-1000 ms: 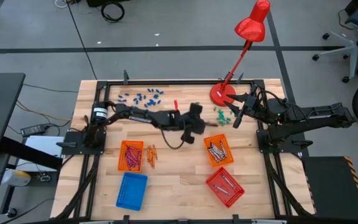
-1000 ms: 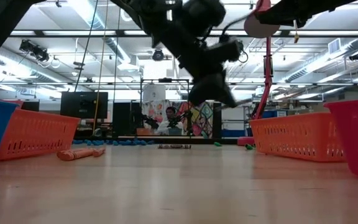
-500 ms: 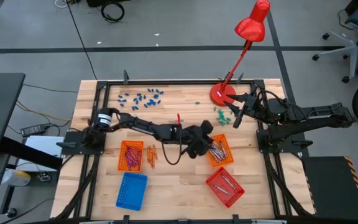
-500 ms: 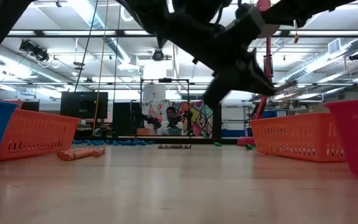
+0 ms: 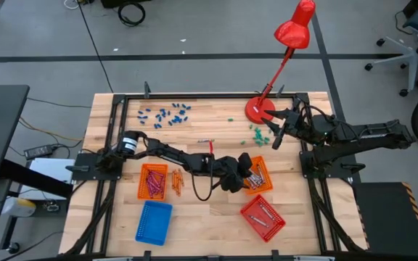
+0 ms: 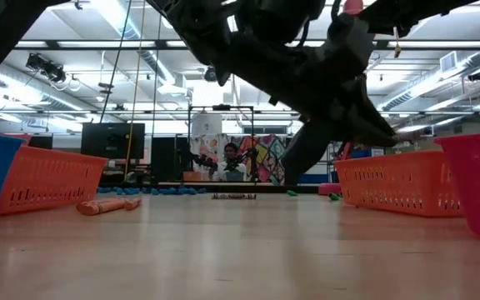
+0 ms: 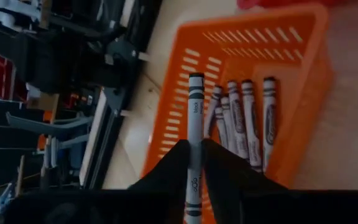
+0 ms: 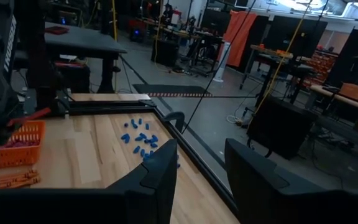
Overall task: Sort crayons
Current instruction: Put the black crayon into the right orange bin
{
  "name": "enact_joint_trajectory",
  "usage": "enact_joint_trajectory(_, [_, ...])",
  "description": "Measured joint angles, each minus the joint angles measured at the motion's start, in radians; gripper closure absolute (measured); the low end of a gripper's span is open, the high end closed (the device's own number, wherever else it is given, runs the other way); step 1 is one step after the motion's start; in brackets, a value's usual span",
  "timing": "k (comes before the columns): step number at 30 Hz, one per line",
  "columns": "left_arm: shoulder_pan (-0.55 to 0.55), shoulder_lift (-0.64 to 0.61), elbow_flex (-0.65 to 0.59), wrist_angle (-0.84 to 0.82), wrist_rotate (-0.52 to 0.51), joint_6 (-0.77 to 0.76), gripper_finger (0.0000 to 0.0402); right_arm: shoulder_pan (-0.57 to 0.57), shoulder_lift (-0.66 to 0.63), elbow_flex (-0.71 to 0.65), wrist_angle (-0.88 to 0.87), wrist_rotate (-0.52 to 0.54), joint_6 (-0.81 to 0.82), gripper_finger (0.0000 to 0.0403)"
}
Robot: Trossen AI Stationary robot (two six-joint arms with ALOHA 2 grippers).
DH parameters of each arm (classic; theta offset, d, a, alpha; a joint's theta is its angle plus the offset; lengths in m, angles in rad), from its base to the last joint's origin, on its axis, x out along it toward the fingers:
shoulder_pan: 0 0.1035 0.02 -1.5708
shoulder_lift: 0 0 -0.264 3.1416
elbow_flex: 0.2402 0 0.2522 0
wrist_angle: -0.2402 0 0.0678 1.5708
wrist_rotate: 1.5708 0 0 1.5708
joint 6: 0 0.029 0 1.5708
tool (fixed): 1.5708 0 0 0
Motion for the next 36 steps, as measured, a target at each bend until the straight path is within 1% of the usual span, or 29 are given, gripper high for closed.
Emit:
enact_joint_trajectory(5, [0.003, 0.001, 0.000, -0.004, -0.003, -0.015, 0.0298, 0.000, 0.000, 0.000, 0.000, 0.000, 0.003, 0.0264])
enact_joint_trajectory(8, [0.002, 0.001, 0.000, 0.000, -0.007, -0.041, 0.0285, 0.000, 0.000, 0.000, 0.000, 0.000, 0.002, 0.0264])
enact_joint_trajectory(9, [-0.001, 0.001, 0.000, 0.003, -0.023, -0.049, 0.0283, 0.000, 0.000, 0.000, 0.000, 0.000, 0.002, 0.0264])
enact_joint_trajectory(14, [-0.023, -0.027, 0.000, -0.025, -0.240, -0.105, 0.0281, 0.000, 0.000, 0.000, -0.003, 0.000, 0.002, 0.0264])
enact_joint_trajectory(19, [-0.009, -0.086, 0.000, -0.150, -0.355, -0.156, 0.0281, 0.000, 0.000, 0.000, -0.008, 0.000, 0.003, 0.0264])
enact_joint_trajectory(23, [0.012, -0.117, 0.002, -0.235, -0.483, -0.202, 0.0281, 0.000, 0.000, 0.000, -0.009, 0.000, 0.003, 0.0264])
enact_joint_trajectory(25, [0.029, -0.124, 0.001, -0.325, -0.539, -0.243, 0.0281, 0.000, 0.000, 0.000, -0.009, -0.001, 0.003, 0.0264])
enact_joint_trajectory(28, [0.068, -0.124, 0.001, -0.492, -0.534, -0.385, 0.0281, 0.000, 0.000, 0.000, -0.008, -0.004, 0.003, 0.0264])
enact_joint_trajectory(30, [0.095, -0.124, 0.000, -0.616, -0.498, -0.486, 0.0281, 0.000, 0.000, 0.000, -0.006, -0.005, 0.003, 0.0264])
enact_joint_trajectory(33, [0.137, -0.124, 0.000, -0.761, -0.401, -0.628, 0.0281, 0.000, 0.000, 0.000, -0.005, -0.005, 0.003, 0.0264])
enact_joint_trajectory(36, [0.184, -0.124, 0.000, -0.829, -0.294, -0.733, 0.0281, 0.000, 0.000, 0.000, -0.005, -0.005, 0.003, 0.0264])
